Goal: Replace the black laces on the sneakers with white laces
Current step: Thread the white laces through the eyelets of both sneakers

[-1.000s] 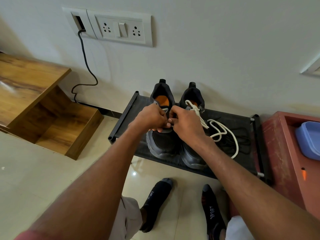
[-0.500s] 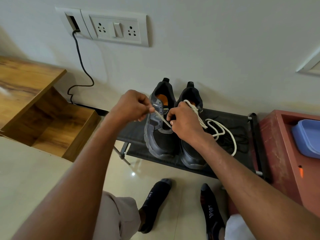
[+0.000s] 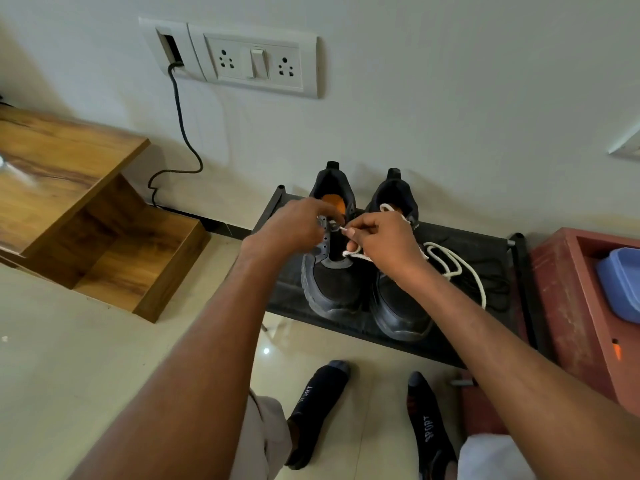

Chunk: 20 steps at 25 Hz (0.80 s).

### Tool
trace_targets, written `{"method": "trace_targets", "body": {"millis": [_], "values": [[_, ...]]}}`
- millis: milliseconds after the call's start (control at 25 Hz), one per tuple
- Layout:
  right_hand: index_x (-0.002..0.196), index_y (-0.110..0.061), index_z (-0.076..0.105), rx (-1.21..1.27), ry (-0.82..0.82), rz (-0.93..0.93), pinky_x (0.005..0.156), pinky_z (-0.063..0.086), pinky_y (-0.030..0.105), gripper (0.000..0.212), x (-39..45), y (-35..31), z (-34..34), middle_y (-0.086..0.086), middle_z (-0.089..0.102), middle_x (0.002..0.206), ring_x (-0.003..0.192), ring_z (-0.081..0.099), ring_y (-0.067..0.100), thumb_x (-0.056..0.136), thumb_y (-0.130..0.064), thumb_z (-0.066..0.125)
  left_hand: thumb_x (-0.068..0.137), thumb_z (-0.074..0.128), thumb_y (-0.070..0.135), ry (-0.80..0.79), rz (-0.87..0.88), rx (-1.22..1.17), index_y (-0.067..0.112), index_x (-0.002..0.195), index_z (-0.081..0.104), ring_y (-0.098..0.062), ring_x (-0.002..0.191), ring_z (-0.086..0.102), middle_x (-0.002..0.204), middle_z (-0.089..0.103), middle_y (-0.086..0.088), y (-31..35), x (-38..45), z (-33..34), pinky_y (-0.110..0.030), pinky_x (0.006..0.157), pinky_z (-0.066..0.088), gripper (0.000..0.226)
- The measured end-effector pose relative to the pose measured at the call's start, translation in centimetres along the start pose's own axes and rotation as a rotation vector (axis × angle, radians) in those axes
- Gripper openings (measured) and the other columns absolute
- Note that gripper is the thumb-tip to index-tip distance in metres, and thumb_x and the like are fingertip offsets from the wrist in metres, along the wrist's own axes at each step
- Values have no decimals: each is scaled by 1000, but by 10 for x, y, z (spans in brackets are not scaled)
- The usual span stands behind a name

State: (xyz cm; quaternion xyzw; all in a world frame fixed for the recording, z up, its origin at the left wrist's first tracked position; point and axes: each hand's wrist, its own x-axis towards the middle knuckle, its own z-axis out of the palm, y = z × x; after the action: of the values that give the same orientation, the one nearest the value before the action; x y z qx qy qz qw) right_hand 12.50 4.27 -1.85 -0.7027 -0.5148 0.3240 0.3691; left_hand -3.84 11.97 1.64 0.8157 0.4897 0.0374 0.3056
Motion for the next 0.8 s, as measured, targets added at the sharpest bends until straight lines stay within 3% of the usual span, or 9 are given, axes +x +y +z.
{"method": "trace_targets", "body": {"millis": [80,120,280,440,600,720,800], "values": [[100,-27,82,-195,-36,-68,72,54,27,9,2,2,0,-11,75,78,74,68,3,95,-24,76,96,59,0,-111,11,185,39,135,65,-14,82,58,127,66,-5,-5,0,5,-31,73,49,56],[100,-29,83,-292,-57,-101,72,52,26,9,2,2,2,-15,72,82,78,66,5,94,-26,77,96,58,-1,-133,9,198,38,136,64,-14,81,56,130,64,-6,-6,2,6,-29,70,46,57],[99,-36,83,-516,-28,-182,75,50,31,11,-2,3,14,-9,54,101,90,56,14,93,-33,75,94,57,-4,-137,-7,180,36,132,65,-21,91,57,131,63,-8,-6,5,5,-27,67,44,56],[98,-37,82,-543,6,-147,75,55,34,11,-1,6,22,-6,58,109,90,58,15,93,-34,73,90,62,-7,-200,-39,188,44,139,59,-24,102,57,135,61,-6,-6,8,8,-36,79,46,71],[93,-34,82,-557,25,-120,69,51,31,11,3,4,28,-6,63,105,86,60,14,92,-30,73,86,66,-7,-176,-41,154,36,124,62,-24,94,59,120,61,-5,-11,8,7,-33,72,46,57],[89,-31,84,-282,-104,50,82,57,35,11,10,4,30,-13,75,94,91,66,11,89,-24,76,86,66,-6,-173,-54,95,32,113,61,-16,80,60,99,60,0,-16,7,2,-25,60,44,47],[85,-31,83,-177,-136,151,89,57,38,12,12,3,28,-15,75,91,94,67,11,86,-21,78,85,69,-4,-170,-37,78,33,109,59,-14,78,60,91,58,3,-17,7,2,-26,62,45,46]]}}
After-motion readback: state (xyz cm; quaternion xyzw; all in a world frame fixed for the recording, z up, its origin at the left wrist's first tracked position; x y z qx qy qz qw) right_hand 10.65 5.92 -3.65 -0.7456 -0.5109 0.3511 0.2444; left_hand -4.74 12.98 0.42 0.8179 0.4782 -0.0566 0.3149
